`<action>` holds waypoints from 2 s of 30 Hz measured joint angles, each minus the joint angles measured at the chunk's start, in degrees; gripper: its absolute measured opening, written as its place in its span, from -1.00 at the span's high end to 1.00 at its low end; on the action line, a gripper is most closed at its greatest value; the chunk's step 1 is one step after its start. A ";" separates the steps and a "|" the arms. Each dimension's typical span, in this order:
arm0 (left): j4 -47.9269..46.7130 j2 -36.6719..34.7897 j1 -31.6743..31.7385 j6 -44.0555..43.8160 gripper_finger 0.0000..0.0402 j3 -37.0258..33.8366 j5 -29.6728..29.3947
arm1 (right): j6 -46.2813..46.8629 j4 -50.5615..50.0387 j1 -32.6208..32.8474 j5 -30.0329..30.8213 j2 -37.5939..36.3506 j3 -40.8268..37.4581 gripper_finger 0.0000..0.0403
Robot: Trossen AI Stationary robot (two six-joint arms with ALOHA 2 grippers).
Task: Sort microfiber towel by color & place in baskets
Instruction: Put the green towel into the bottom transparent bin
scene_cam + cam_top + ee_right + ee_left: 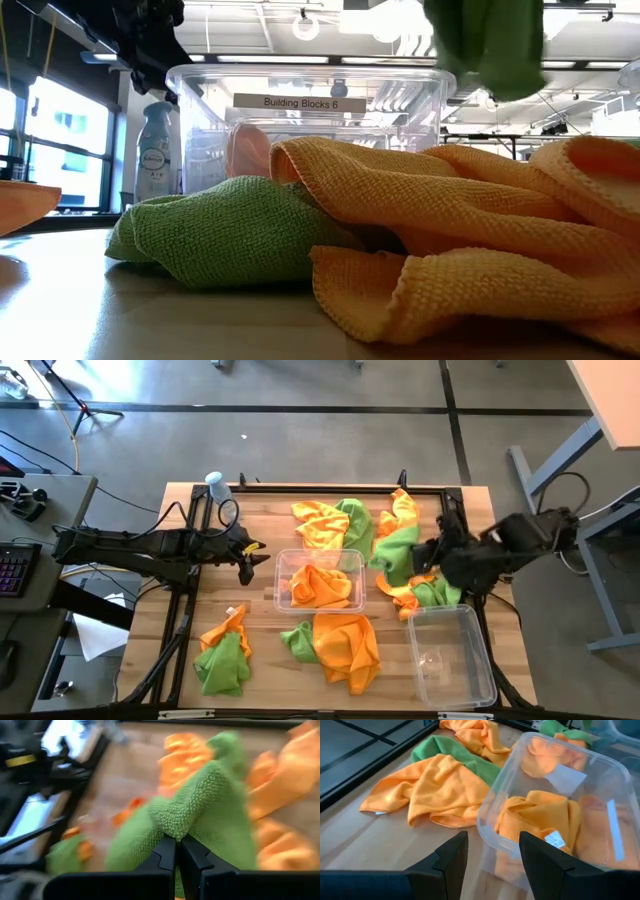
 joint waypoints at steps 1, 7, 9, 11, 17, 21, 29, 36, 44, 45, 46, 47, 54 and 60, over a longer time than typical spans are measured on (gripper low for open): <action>0.00 0.01 0.00 0.00 0.16 0.01 0.08 | 0.21 0.57 1.34 -0.31 1.16 1.79 1.00; -0.36 -0.01 -0.02 -0.01 0.16 0.02 0.20 | 5.74 -0.18 7.57 -7.19 8.07 11.48 1.00; -0.62 -0.01 -0.02 0.03 0.16 0.02 0.66 | 8.26 0.09 8.83 -11.78 9.54 12.23 1.00; -0.55 -0.01 -0.02 0.89 0.16 0.02 1.82 | 10.91 -0.08 10.37 -18.24 10.51 12.21 1.00; -0.52 -0.01 -0.02 1.96 0.16 0.02 3.46 | 20.63 -0.17 15.79 -39.79 12.79 10.30 1.00; -0.48 -0.01 -0.02 2.03 0.16 0.02 3.46 | 27.39 -0.08 19.84 -47.17 13.37 10.30 1.00; -0.46 -0.01 -0.02 3.38 0.16 0.02 3.47 | 40.19 -0.08 25.96 -51.44 13.37 10.30 1.00; -0.42 -0.01 -0.02 3.37 0.16 0.02 3.47 | 42.50 -0.06 27.13 -59.89 14.13 10.25 1.00; -0.41 -0.01 -0.02 2.99 0.16 0.02 3.44 | 35.97 0.20 26.85 -36.97 14.05 9.34 1.00; -0.39 -0.01 -0.02 2.99 0.16 0.02 3.45 | 34.54 -0.03 26.29 -35.23 14.02 8.23 1.00; -0.37 -0.01 -0.02 2.99 0.16 0.02 3.46 | 32.77 -0.08 25.76 -34.79 14.02 6.77 1.00; -0.38 -0.01 -0.02 2.99 0.16 0.02 3.45 | 30.92 0.01 25.31 -35.16 14.02 5.04 1.00; -0.35 -0.01 -0.02 2.90 0.16 0.02 3.45 | 19.20 -0.13 22.80 -49.51 13.93 -9.30 1.00; -0.19 -0.01 -0.02 2.88 0.16 0.02 3.65 | 4.96 -0.08 22.59 -47.28 13.93 -15.15 1.00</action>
